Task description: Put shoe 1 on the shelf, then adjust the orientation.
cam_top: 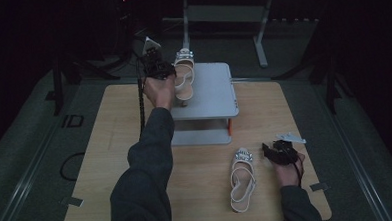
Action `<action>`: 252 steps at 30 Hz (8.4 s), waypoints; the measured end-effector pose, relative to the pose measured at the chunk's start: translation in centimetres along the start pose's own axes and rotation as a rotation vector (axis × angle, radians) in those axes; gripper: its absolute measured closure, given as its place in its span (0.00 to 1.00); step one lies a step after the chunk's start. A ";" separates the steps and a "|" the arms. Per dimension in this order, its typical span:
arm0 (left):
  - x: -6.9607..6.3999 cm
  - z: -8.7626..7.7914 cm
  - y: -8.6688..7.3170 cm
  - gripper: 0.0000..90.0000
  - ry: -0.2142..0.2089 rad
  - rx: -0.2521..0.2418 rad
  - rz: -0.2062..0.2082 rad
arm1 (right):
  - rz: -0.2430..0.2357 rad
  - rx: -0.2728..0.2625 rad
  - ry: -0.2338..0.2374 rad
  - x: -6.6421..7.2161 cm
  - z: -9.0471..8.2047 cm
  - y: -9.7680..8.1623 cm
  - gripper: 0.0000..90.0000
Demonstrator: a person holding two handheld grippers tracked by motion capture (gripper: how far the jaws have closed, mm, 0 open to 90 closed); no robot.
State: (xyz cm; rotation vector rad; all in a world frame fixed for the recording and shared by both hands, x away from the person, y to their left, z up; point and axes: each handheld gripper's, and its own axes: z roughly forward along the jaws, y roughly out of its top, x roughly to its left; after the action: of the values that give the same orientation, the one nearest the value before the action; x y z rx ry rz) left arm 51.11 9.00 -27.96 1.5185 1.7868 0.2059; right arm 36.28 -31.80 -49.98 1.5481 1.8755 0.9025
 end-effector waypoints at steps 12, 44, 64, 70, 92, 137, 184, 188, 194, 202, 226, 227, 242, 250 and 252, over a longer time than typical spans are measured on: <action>-0.2 2.5 0.7 0.90 0.029 0.059 -0.030 | 0.001 0.004 0.006 -0.1 0.1 0.1 0.57; -0.8 2.7 0.2 0.65 -0.002 -0.030 0.012 | 0.000 0.007 0.009 -0.1 0.2 0.1 0.56; -0.3 -0.8 -0.2 0.49 -0.179 -0.183 0.319 | 0.002 0.014 0.019 -0.1 0.2 0.1 0.55; 0.7 -2.4 -0.1 0.50 -0.187 -0.186 0.366 | -0.005 0.011 0.015 0.0 0.2 0.1 0.54; 5.4 -4.4 -5.0 0.48 -0.147 -0.142 0.525 | -0.026 -0.005 0.067 0.8 -1.9 0.6 0.55; 13.0 -2.7 -17.0 0.47 -0.170 -0.152 0.486 | -0.177 0.078 0.268 6.1 -4.7 -1.0 0.55; 13.5 -1.9 -18.0 0.47 -0.151 -0.125 0.475 | -0.137 0.076 0.280 4.0 -6.8 2.3 0.45; 13.6 -1.9 -18.0 0.47 -0.151 -0.124 0.472 | -0.128 0.114 0.254 4.7 -6.0 2.1 0.46; 13.6 -1.8 -18.1 0.47 -0.146 -0.119 0.475 | -0.077 0.168 0.220 4.8 -5.2 1.7 0.49; 13.5 -1.8 -18.2 0.47 -0.146 -0.120 0.477 | 0.011 0.223 0.227 4.3 -4.9 1.6 0.67; 13.8 -2.3 -18.3 0.47 -0.129 -0.118 0.492 | 0.216 0.365 0.189 3.8 -4.7 2.5 0.92; 13.8 -2.3 -18.2 0.47 -0.129 -0.117 0.491 | 0.230 0.363 0.190 3.8 -4.7 2.4 0.93; 13.7 -2.2 -18.1 0.47 -0.132 -0.115 0.496 | 0.302 0.337 0.204 3.0 -4.9 2.3 0.93; 14.1 -2.3 -18.2 0.47 -0.131 -0.114 0.486 | 0.319 0.322 0.190 2.7 -5.1 2.6 0.93; 14.1 -2.3 -18.2 0.48 -0.132 -0.114 0.483 | 0.320 0.320 0.188 2.6 -5.1 2.7 0.93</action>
State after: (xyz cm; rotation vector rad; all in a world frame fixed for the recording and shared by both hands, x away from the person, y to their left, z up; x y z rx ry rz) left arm 35.66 17.41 -42.95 1.8135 1.2622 0.4245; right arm 33.50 -29.73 -44.65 2.0654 2.0133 0.9448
